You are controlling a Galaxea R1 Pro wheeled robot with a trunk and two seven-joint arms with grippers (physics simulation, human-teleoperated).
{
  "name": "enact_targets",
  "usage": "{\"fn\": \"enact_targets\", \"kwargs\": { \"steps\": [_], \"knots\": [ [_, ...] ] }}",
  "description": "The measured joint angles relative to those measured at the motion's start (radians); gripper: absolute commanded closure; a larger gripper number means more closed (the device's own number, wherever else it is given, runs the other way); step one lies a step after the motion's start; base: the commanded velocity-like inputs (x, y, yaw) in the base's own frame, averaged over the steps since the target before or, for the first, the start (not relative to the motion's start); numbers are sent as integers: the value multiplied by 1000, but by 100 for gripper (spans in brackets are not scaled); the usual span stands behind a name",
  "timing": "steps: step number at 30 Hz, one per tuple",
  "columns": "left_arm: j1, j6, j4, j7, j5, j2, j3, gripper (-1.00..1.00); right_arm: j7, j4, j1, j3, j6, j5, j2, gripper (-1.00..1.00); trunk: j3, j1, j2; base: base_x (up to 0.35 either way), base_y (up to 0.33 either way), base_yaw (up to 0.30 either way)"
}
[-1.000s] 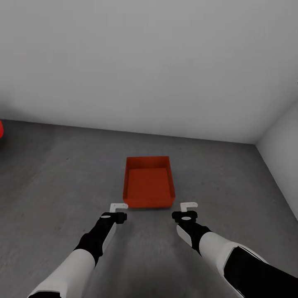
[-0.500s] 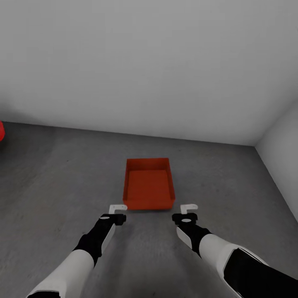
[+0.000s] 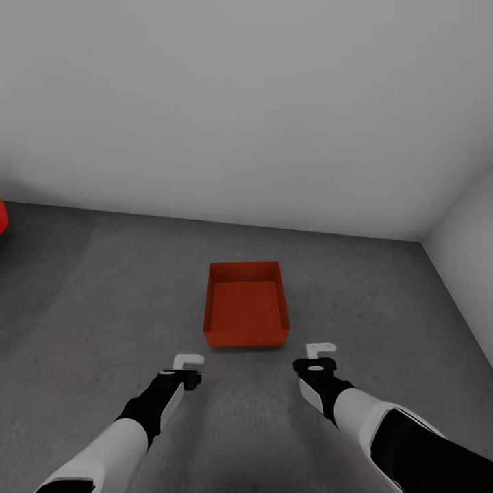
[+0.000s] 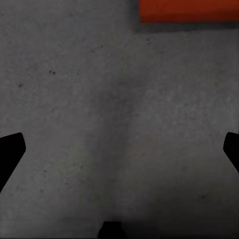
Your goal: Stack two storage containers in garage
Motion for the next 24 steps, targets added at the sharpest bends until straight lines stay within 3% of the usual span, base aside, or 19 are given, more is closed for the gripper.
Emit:
{"fn": "enact_targets", "kwargs": {
  "steps": [5, 6, 11, 17, 21, 24],
  "knots": [
    [0, -1, 93, -2, 41, 14, 1, -100, 3, 12, 11, -1, 1, -1, -5, -100, 0, 0, 0, 0, 0, 0],
    [0, -2, 140, -4, 68, 31, 1, -100, 4, 18, 42, -4, 0, -1, -6, -100, 0, 0, 0, 0, 0, 0],
    [0, -37, 247, -20, 112, 53, 0, -100, 5, 21, 139, -2, -1, 6, -4, -100, 0, 0, 0, 0, 0, 0],
    [0, -140, 380, -24, 121, 57, 0, -100, 4, 21, 206, -1, -1, 6, -3, -100, 0, 0, 0, 0, 0, 0],
    [0, -168, 431, -24, 124, 58, 0, -100, 5, 21, 242, -1, 0, 4, -3, -100, 0, 0, 0, 0, 0, 0],
    [8, -175, 443, -24, 124, 61, 0, -100, 5, 21, 312, -3, 1, 4, -2, -100, 0, 0, 0, 0, 0, 0]
  ]
}}
